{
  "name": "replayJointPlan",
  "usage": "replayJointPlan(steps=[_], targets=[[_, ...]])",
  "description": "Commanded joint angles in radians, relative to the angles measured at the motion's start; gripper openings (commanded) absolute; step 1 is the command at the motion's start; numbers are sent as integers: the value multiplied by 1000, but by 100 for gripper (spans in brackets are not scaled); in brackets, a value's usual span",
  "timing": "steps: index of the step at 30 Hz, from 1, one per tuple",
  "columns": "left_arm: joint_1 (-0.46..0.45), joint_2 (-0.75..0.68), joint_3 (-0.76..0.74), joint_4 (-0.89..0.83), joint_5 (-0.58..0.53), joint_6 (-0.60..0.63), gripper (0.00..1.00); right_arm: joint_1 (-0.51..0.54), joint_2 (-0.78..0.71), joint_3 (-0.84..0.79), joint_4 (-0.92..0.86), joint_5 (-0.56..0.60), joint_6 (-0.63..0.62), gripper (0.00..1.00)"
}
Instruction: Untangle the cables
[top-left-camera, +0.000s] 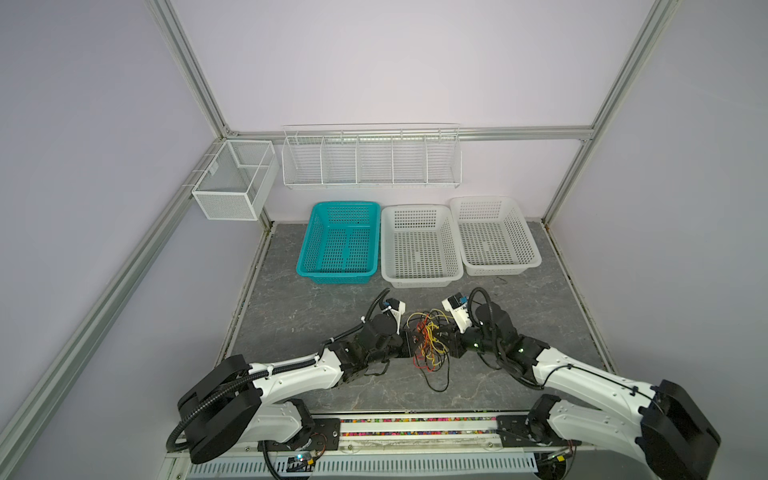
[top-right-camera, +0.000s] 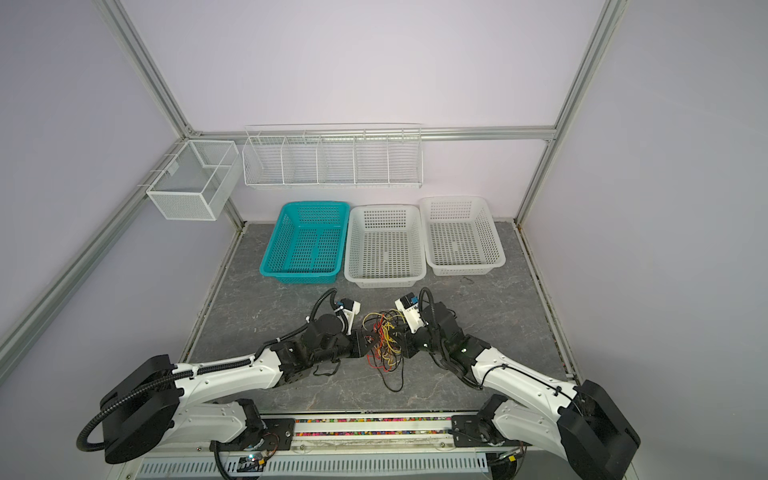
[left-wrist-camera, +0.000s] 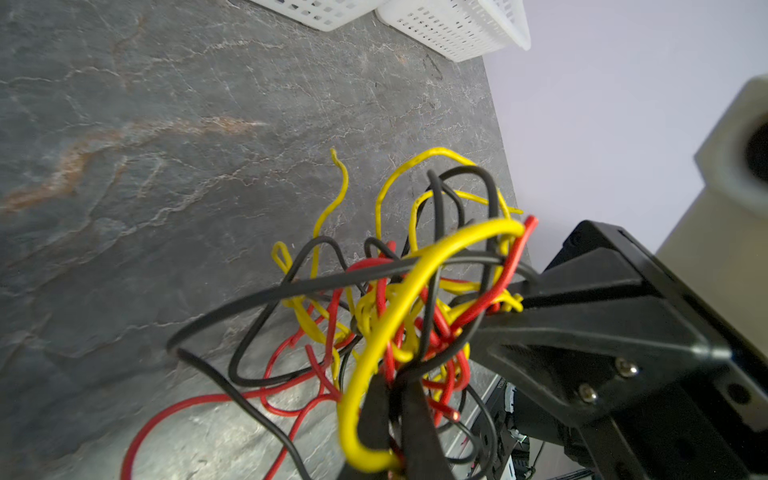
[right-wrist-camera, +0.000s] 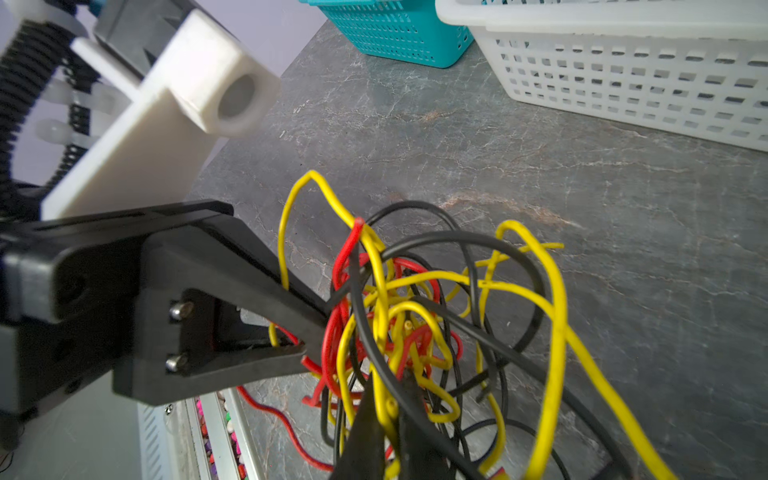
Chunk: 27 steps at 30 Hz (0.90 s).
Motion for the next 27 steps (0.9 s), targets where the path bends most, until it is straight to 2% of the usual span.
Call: replayJointPlan(steps=[1, 4, 7, 10, 16, 19, 23, 27], targets=[[-3, -13, -6, 43, 9, 15, 0, 18, -24, 7, 61, -65, 2, 7], [-2, -24, -28, 36, -28, -46, 0, 19, -41, 6, 46, -40, -3, 8], [-3, -58, -85, 113, -66, -35, 0, 18, -51, 1, 49, -43, -3, 8], [-3, -110, -42, -51, -134, 15, 0, 18, -54, -4, 57, -55, -3, 9], [-4, -205, -35, -186, -235, 76, 0, 18, -106, -20, 57, -35, -10, 12], [-3, -231, -44, -206, -223, 102, 0, 13, -158, -35, 38, 5, -16, 19], [-4, -275, -79, -206, -237, 70, 0, 4, -189, -37, 14, 29, -21, 27], [-3, -290, -88, -186, -203, 50, 0, 7, -177, -2, -1, -30, -16, 36]])
